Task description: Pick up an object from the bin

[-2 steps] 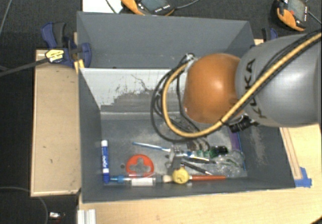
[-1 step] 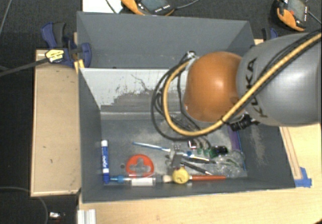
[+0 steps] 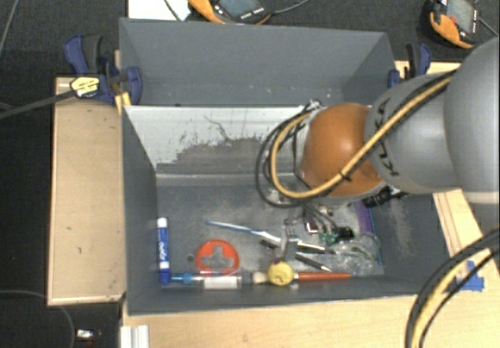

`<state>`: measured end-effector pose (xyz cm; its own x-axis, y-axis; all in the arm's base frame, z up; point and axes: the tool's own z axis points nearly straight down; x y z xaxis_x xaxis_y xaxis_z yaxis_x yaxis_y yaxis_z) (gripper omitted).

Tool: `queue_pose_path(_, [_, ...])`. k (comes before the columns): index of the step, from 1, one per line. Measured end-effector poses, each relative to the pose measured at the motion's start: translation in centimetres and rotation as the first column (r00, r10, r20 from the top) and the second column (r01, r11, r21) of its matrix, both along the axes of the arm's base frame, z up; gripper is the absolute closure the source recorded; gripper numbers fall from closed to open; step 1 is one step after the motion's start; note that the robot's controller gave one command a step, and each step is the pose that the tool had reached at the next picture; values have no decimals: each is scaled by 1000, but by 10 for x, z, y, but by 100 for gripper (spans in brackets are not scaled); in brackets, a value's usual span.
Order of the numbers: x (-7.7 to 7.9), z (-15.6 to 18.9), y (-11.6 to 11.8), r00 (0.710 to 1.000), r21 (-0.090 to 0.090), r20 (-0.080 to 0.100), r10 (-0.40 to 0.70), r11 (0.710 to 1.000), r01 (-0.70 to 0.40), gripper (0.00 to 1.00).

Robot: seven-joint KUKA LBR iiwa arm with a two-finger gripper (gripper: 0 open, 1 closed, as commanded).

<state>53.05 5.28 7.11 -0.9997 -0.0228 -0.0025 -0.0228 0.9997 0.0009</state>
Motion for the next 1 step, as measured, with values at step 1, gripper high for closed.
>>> queue_pose_path(1, [8, 0, -16, 973, 8, 11, -230, 973, 230, 0])
